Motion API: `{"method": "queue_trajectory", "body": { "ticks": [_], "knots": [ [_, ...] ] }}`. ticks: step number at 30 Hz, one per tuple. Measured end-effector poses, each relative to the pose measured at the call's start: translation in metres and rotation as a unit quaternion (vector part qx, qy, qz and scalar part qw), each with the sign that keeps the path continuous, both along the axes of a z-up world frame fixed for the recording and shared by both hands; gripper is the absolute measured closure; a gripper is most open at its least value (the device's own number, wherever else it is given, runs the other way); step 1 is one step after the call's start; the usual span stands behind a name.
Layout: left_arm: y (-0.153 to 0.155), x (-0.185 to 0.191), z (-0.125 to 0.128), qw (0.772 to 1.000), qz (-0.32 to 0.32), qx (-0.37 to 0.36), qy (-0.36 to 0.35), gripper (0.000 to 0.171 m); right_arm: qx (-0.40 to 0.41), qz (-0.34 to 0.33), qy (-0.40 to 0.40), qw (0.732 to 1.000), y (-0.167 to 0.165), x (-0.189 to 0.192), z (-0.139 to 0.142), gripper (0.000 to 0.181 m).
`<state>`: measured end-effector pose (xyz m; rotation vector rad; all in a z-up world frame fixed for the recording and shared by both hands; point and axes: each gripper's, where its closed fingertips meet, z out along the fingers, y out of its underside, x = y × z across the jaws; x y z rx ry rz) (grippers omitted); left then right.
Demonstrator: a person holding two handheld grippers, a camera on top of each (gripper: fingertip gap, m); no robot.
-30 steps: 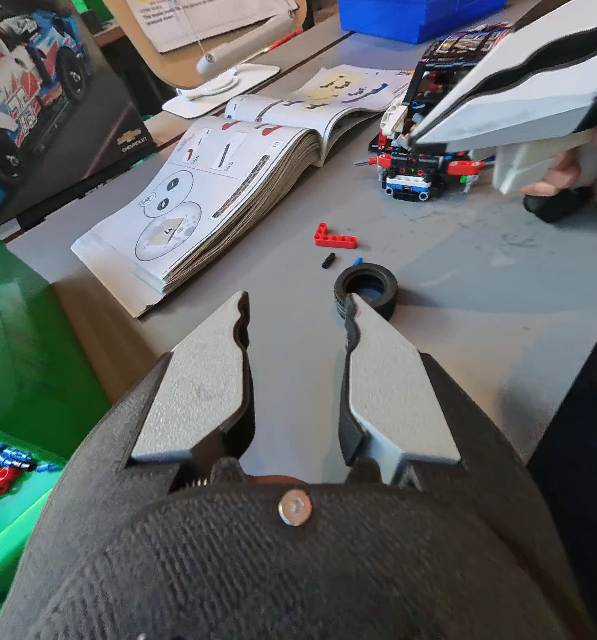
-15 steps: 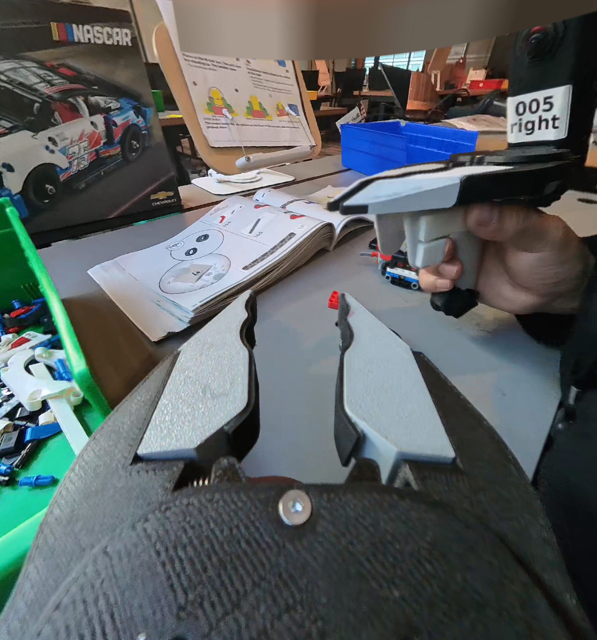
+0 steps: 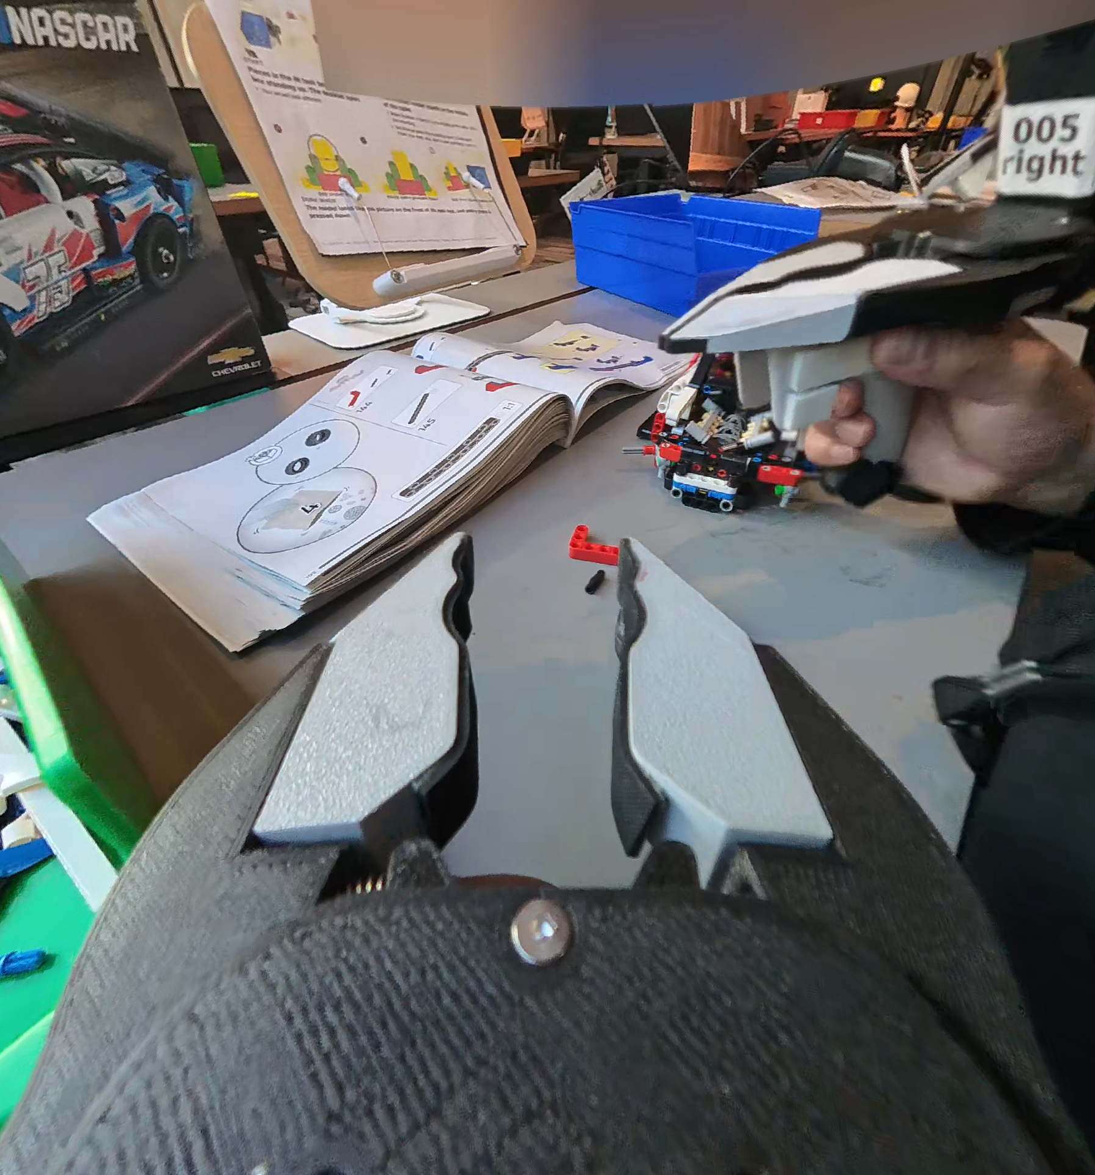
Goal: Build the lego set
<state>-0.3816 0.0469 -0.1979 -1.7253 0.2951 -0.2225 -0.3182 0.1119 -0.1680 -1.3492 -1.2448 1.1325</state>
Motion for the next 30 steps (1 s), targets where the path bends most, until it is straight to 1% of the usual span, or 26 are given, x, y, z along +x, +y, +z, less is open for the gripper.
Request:
{"method": "queue_trajectory", "body": {
  "ticks": [1, 3, 5, 8, 9, 11, 13, 15, 16, 18, 20, 21, 22, 24, 26, 27, 28, 30],
  "knots": [
    [0.0, 0.002, -0.001, 1.0, -0.008, -0.004, 0.001, 0.128, 0.001, -0.012, -0.023, 1.0, 0.007, 0.005, -0.002, 0.179],
    [0.0, 0.01, -0.003, 0.999, -0.035, -0.013, 0.0, 0.128, -0.004, -0.013, -0.062, 0.998, 0.012, 0.012, -0.007, 0.176],
    [0.0, 0.018, -0.005, 0.998, -0.063, -0.017, 0.003, 0.128, 0.007, -0.017, -0.074, 0.997, 0.012, 0.018, -0.01, 0.175],
    [0.0, 0.022, -0.006, 0.997, -0.072, -0.019, 0.01, 0.128, 0.04, -0.03, -0.114, 0.992, 0.013, 0.03, -0.02, 0.174],
    [0.0, 0.022, -0.006, 0.997, -0.069, -0.017, 0.01, 0.128, 0.056, -0.038, -0.12, 0.99, 0.016, 0.04, -0.016, 0.174],
    [0.0, 0.021, -0.004, 0.998, -0.066, -0.01, 0.01, 0.13, 0.085, -0.065, -0.106, 0.989, 0.031, 0.067, 0.006, 0.174],
    [-0.001, 0.022, -0.004, 0.997, -0.07, -0.01, 0.011, 0.13, 0.079, -0.09, -0.103, 0.987, 0.052, 0.103, 0.026, 0.175],
    [0.0, 0.023, -0.006, 0.997, -0.071, -0.016, 0.016, 0.131, 0.052, -0.091, -0.118, 0.987, 0.067, 0.138, 0.032, 0.171],
    [0.0, 0.023, -0.006, 0.997, -0.071, -0.017, 0.019, 0.132, 0.034, -0.083, -0.133, 0.987, 0.069, 0.154, 0.028, 0.17],
    [0.001, 0.024, -0.007, 0.997, -0.069, -0.015, 0.023, 0.135, -0.003, -0.05, -0.191, 0.98, 0.063, 0.18, 0.003, 0.163],
    [0.003, 0.023, -0.007, 0.997, -0.066, -0.018, 0.024, 0.136, 0.002, -0.027, -0.237, 0.971, 0.053, 0.196, -0.024, 0.162],
    [0.004, 0.023, -0.008, 0.997, -0.066, -0.02, 0.024, 0.136, 0.009, -0.024, -0.238, 0.971, 0.05, 0.197, -0.032, 0.162],
    [0.005, 0.023, -0.008, 0.997, -0.066, -0.022, 0.023, 0.136, 0.0, -0.01, -0.222, 0.975, 0.041, 0.191, -0.035, 0.162],
    [0.009, 0.022, -0.01, 0.998, -0.059, -0.026, 0.023, 0.136, -0.034, 0.044, -0.158, 0.986, 0.015, 0.167, -0.03, 0.162],
    [0.013, 0.022, -0.015, 0.997, -0.052, -0.045, 0.03, 0.136, -0.047, 0.078, -0.102, 0.991, -0.004, 0.142, -0.026, 0.162],
    [0.015, 0.022, -0.019, 0.997, -0.05, -0.055, 0.037, 0.134, -0.05, 0.094, -0.086, 0.991, -0.012, 0.13, -0.026, 0.162],
    [0.015, 0.023, -0.021, 0.996, -0.047, -0.059, 0.047, 0.132, -0.041, 0.109, -0.091, 0.989, -0.019, 0.121, -0.031, 0.162],
    [0.014, 0.022, -0.018, 0.997, -0.037, -0.043, 0.061, 0.135, 0.008, 0.128, -0.12, 0.984, -0.025, 0.113, -0.04, 0.16]
  ]
}}
